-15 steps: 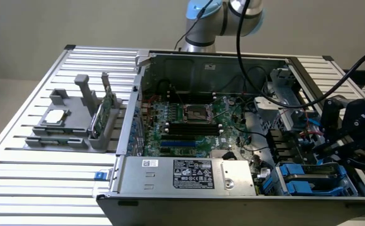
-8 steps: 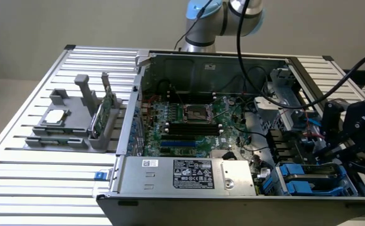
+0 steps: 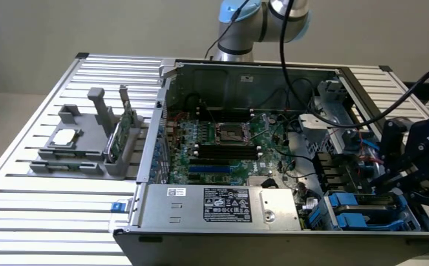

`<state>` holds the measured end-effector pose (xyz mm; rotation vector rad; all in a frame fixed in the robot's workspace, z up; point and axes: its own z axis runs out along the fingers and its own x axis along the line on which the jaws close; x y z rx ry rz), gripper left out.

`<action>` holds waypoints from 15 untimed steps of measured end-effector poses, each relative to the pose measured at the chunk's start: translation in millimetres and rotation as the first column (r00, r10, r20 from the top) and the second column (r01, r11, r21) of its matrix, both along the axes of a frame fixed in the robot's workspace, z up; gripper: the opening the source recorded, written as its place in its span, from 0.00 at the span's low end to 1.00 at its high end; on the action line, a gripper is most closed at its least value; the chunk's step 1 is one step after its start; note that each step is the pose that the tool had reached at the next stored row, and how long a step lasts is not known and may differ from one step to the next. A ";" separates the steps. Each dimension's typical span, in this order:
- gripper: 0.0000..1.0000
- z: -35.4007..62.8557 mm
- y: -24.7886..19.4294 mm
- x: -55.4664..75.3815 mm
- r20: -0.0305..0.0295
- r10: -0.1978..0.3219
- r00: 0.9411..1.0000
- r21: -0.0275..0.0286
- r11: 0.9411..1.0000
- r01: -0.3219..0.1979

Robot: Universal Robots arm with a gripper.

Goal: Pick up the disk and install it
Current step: 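Insert the first disk wire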

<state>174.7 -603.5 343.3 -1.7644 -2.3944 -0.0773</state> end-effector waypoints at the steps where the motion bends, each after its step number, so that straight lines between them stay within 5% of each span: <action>1: 0.17 0.2 0.0 0.0 -0.001 -0.010 1.000 -0.001 1.000 0.010; 7: 0.17 1.1 -0.1 0.1 -0.004 -0.070 0.998 -0.012 0.997 0.070; 15: 0.17 1.1 -0.3 0.0 -0.008 -0.124 0.992 -0.048 0.991 0.124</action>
